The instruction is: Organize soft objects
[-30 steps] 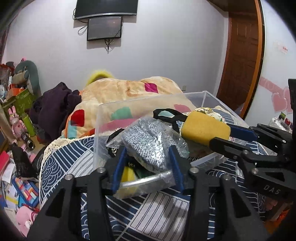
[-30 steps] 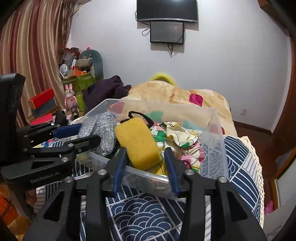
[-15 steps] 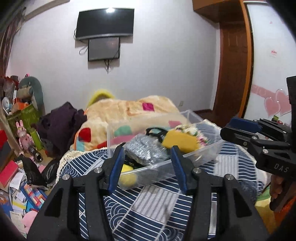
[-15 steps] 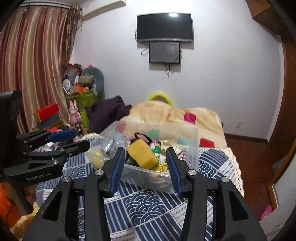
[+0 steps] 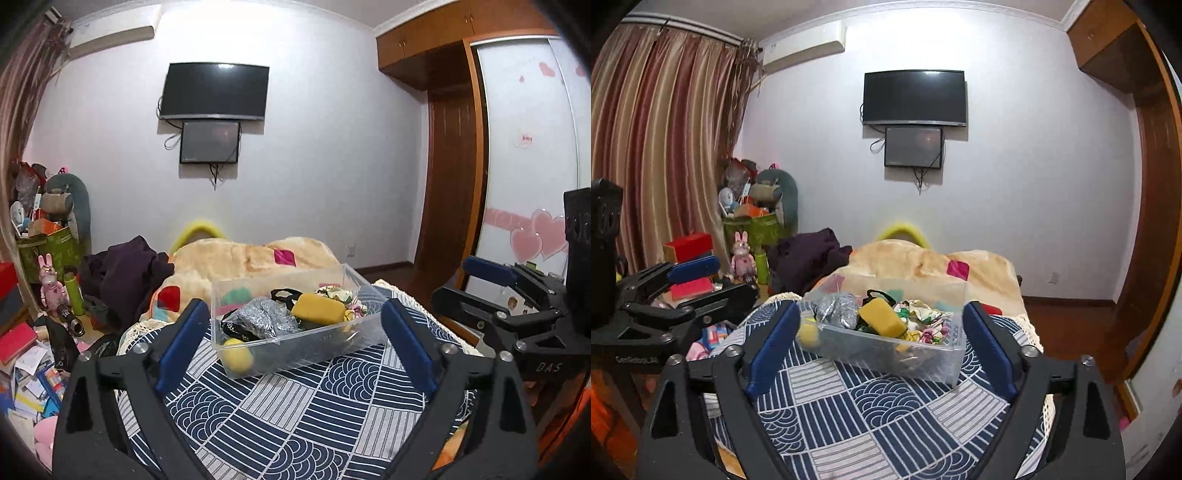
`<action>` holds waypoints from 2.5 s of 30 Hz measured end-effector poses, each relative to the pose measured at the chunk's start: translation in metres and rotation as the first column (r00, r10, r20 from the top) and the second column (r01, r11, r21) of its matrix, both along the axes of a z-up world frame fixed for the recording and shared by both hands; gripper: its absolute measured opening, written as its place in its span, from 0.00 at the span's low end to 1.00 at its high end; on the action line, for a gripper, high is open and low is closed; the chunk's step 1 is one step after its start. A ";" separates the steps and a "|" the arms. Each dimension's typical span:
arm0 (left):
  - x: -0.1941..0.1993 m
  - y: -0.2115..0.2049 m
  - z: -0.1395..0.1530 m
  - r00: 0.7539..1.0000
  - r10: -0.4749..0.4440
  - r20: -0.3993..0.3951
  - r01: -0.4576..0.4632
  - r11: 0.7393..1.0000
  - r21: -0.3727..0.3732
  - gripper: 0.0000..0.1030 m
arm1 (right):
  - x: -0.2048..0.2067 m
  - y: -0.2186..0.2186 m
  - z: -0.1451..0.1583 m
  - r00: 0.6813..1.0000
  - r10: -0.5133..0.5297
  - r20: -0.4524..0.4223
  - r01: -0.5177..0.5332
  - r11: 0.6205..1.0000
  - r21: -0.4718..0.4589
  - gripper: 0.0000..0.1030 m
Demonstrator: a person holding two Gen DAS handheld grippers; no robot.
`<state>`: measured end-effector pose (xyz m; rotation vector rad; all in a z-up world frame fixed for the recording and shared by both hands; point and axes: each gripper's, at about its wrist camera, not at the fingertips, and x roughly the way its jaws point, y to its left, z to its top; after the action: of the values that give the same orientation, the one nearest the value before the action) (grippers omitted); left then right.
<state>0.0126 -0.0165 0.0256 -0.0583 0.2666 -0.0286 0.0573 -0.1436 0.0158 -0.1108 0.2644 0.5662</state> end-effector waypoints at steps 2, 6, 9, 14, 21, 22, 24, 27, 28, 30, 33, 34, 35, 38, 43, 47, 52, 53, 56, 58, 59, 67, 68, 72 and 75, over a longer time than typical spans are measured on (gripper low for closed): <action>-0.008 -0.001 -0.001 1.000 0.007 0.020 -0.007 1.000 0.006 0.98 | -0.003 -0.001 -0.002 1.000 -0.013 0.015 0.013 1.000 0.013 0.98; -0.017 -0.004 -0.004 0.999 0.017 0.048 -0.018 1.000 0.015 0.99 | -0.009 -0.003 -0.006 1.000 -0.023 0.021 0.022 0.999 0.027 0.99; -0.019 -0.005 -0.006 0.998 0.020 0.054 -0.021 1.000 0.013 1.00 | -0.011 -0.002 -0.008 0.999 -0.032 0.028 0.031 0.999 0.025 0.99; -0.018 -0.003 -0.007 0.998 0.019 0.053 -0.020 1.000 0.008 1.00 | -0.013 -0.002 -0.009 0.999 -0.032 0.031 0.031 0.999 0.025 1.00; -0.016 -0.004 -0.010 0.998 0.026 0.053 -0.027 1.000 0.016 1.00 | -0.014 -0.004 -0.010 0.999 -0.031 0.034 0.031 0.999 0.022 1.00; -0.016 -0.004 -0.010 0.998 0.027 0.053 -0.028 0.999 0.018 1.00 | -0.014 -0.004 -0.010 0.999 -0.030 0.034 0.029 0.999 0.023 1.00; -0.016 -0.005 -0.011 0.998 0.026 0.053 -0.027 0.999 0.018 1.00 | -0.015 -0.003 -0.010 0.999 -0.029 0.035 0.028 0.999 0.025 1.00; -0.016 -0.006 -0.011 0.998 0.025 0.053 -0.026 0.999 0.020 1.00 | -0.016 -0.004 -0.009 0.999 -0.030 0.038 0.029 0.999 0.027 1.00; -0.016 -0.005 -0.011 0.998 0.025 0.053 -0.027 0.999 0.021 1.00 | -0.017 -0.004 -0.009 0.999 -0.029 0.038 0.028 0.999 0.028 1.00; -0.016 -0.006 -0.011 0.998 0.024 0.052 -0.025 0.999 0.023 1.00 | -0.017 -0.004 -0.009 0.999 -0.029 0.039 0.028 0.999 0.028 1.00; -0.016 -0.006 -0.011 0.998 0.023 0.053 -0.024 0.999 0.023 1.00 | -0.017 -0.004 -0.008 0.999 -0.027 0.038 0.026 0.999 0.029 1.00; -0.016 -0.006 -0.011 0.998 0.022 0.052 -0.023 0.999 0.023 1.00 | -0.017 -0.005 -0.008 0.999 -0.026 0.039 0.025 0.999 0.030 1.00; -0.016 -0.006 -0.011 0.998 0.021 0.052 -0.022 0.999 0.023 1.00 | -0.018 -0.004 -0.008 0.999 -0.026 0.039 0.025 0.999 0.030 1.00; -0.016 -0.006 -0.011 0.998 0.020 0.053 -0.022 1.000 0.023 1.00 | -0.018 -0.005 -0.008 0.999 -0.026 0.039 0.025 0.999 0.033 1.00; -0.017 -0.006 -0.011 0.998 0.021 0.052 -0.022 0.999 0.025 1.00 | -0.018 -0.007 -0.006 0.999 -0.029 0.042 0.028 0.999 0.035 1.00; -0.017 -0.005 -0.011 0.998 0.021 0.052 -0.022 1.000 0.022 1.00 | -0.019 -0.007 -0.005 0.999 -0.029 0.041 0.028 0.999 0.041 1.00; -0.016 -0.004 -0.011 0.999 0.018 0.050 -0.019 1.000 0.024 1.00 | -0.019 -0.008 -0.004 0.999 -0.036 0.039 0.034 0.998 0.047 1.00; -0.016 -0.004 -0.011 0.999 0.019 0.050 -0.020 1.000 0.022 1.00 | -0.019 -0.009 -0.004 0.999 -0.035 0.037 0.034 0.998 0.049 1.00; -0.016 -0.003 -0.011 0.999 0.015 0.049 -0.016 1.000 0.018 1.00 | -0.018 -0.009 -0.003 0.999 -0.036 0.034 0.034 0.998 0.052 1.00; -0.016 -0.002 -0.011 0.999 0.014 0.048 -0.015 1.000 0.018 1.00 | -0.018 -0.009 -0.003 0.999 -0.036 0.035 0.035 0.998 0.050 1.00; -0.016 -0.002 -0.011 0.999 0.014 0.048 -0.015 1.000 0.019 1.00 | -0.018 -0.009 -0.003 0.999 -0.036 0.035 0.034 0.998 0.049 1.00; -0.015 0.002 -0.010 0.999 -0.002 0.035 0.003 1.000 -0.004 1.00 | -0.018 -0.009 -0.003 0.999 -0.035 0.033 0.033 0.998 0.052 1.00; -0.015 0.003 -0.010 0.999 -0.004 0.035 0.004 1.000 -0.005 1.00 | -0.018 -0.009 -0.003 0.999 -0.033 0.032 0.032 0.998 0.052 1.00; -0.016 0.002 -0.010 0.999 -0.001 0.034 0.001 1.000 0.005 1.00 | -0.018 -0.009 -0.003 0.999 -0.033 0.032 0.031 0.998 0.053 1.00; -0.016 0.000 -0.009 0.999 -0.002 0.038 0.002 1.000 0.008 1.00 | -0.017 -0.009 -0.003 0.999 -0.033 0.032 0.031 0.998 0.053 1.00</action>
<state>-0.0037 -0.0164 0.0162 -0.0496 0.2290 -0.0306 0.0400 -0.1524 0.0124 -0.0646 0.2192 0.5388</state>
